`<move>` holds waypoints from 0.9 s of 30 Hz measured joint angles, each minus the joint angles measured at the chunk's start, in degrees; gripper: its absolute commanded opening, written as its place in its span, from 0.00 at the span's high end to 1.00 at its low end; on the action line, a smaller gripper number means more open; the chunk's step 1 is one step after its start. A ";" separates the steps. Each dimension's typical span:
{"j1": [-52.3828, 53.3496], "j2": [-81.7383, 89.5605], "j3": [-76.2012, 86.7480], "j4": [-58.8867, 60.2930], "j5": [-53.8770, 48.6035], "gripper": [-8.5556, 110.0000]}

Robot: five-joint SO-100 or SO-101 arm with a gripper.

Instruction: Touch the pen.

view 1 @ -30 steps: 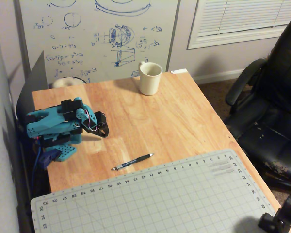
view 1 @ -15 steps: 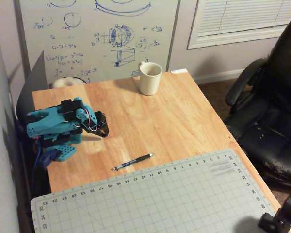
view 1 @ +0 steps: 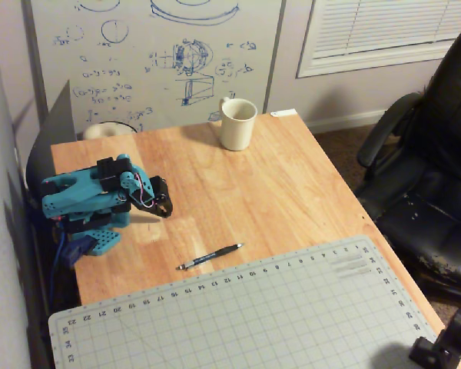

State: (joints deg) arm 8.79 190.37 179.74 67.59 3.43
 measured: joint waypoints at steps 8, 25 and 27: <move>-0.09 0.00 -3.34 0.00 0.00 0.92; 1.05 -31.82 -37.79 -4.13 0.00 0.92; 3.43 -40.43 -44.03 -4.75 0.00 0.92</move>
State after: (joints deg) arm 12.22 149.94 135.70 62.84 3.43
